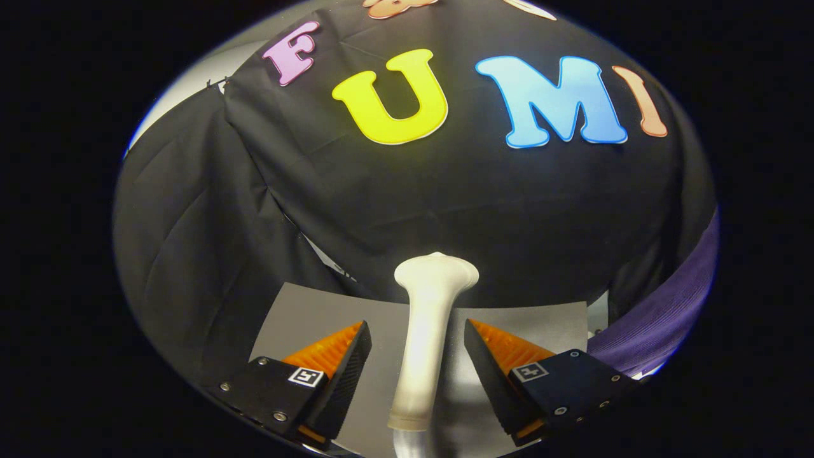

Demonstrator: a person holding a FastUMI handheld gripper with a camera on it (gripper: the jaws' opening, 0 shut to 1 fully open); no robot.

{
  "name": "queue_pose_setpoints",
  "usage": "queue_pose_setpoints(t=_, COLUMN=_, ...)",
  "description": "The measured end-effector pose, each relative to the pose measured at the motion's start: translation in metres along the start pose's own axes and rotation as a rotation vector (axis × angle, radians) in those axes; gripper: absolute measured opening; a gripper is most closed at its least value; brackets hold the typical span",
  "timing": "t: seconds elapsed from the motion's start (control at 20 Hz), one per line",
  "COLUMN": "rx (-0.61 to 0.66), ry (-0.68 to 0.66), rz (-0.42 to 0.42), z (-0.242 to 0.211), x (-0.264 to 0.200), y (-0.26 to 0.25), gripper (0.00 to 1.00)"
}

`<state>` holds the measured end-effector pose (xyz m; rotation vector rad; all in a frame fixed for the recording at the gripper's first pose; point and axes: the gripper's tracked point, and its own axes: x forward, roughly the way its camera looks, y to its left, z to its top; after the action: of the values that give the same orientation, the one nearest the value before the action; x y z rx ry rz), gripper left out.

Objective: Iron the clothes twice with a garment steamer, once on the left side and once on the right side.

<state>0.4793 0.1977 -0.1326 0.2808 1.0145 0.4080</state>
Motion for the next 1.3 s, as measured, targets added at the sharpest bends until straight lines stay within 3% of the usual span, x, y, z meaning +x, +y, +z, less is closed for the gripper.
queue_pose_setpoints(t=0.4, rx=0.063, ry=0.088, rz=0.02, z=-0.017, x=0.035, y=-0.007, gripper=0.77)
queue_pose_setpoints(t=0.6, rx=0.093, ry=0.103, rz=0.027, z=-0.023, x=0.047, y=-0.01, gripper=0.62)
queue_pose_setpoints(t=0.65, rx=0.105, ry=0.107, rz=0.035, z=-0.023, x=0.046, y=-0.011, gripper=0.54)
queue_pose_setpoints(t=0.8, rx=0.141, ry=0.097, rz=0.064, z=-0.024, x=0.046, y=-0.014, gripper=0.46)
queue_pose_setpoints(t=1.05, rx=0.132, ry=0.047, rz=0.101, z=-0.017, x=0.028, y=-0.007, gripper=0.38)
queue_pose_setpoints(t=1.3, rx=0.046, ry=-0.032, rz=0.132, z=-0.034, x=-0.033, y=0.015, gripper=0.38)
